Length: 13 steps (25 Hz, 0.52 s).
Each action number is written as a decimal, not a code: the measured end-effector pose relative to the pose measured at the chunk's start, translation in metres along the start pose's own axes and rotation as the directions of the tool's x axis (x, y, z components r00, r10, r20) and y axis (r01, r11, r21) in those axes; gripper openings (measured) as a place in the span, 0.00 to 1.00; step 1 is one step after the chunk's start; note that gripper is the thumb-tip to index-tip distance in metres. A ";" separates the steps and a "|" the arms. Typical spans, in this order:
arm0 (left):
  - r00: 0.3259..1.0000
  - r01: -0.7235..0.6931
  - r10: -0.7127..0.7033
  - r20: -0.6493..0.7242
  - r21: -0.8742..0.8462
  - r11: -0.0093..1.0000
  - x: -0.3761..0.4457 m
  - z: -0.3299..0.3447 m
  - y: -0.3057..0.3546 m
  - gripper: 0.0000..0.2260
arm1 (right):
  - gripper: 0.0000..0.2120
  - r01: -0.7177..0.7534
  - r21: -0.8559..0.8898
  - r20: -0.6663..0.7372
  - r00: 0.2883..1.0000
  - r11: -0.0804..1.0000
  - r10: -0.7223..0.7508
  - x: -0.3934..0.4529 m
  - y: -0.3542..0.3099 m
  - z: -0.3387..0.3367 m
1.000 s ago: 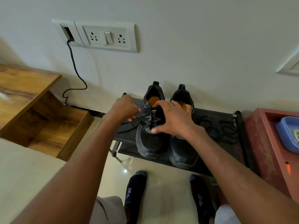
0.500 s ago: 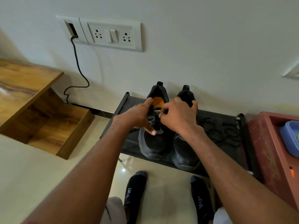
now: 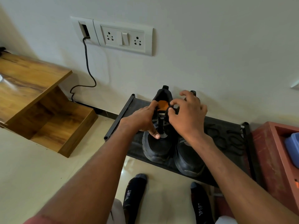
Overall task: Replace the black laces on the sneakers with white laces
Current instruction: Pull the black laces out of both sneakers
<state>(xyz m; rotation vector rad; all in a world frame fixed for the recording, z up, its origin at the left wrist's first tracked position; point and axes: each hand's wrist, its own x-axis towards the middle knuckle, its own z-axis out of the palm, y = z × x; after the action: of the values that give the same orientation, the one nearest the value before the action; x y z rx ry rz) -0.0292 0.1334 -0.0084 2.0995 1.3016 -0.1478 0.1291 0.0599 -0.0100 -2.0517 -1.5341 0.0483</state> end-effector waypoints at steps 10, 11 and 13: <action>1.000 0.016 -0.016 0.005 0.008 1.000 0.002 0.001 0.000 0.54 | 0.07 0.020 0.215 -0.327 0.943 0.977 0.053 0.002 -0.004 0.005; 1.000 0.013 -0.013 0.004 0.010 1.000 0.003 0.001 0.000 0.54 | 0.10 0.070 0.093 -0.267 0.963 0.993 -0.043 0.003 -0.004 0.004; 1.000 0.010 -0.010 -0.007 0.017 1.000 0.003 0.002 0.000 0.54 | 0.13 0.182 -0.095 0.059 0.982 0.979 -0.177 -0.002 -0.004 0.012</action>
<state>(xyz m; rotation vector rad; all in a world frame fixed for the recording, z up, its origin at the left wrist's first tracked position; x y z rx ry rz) -0.0271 0.1344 -0.0113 2.1095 1.3195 -0.1561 0.1209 0.0644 -0.0192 -1.9914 -1.7798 -0.0478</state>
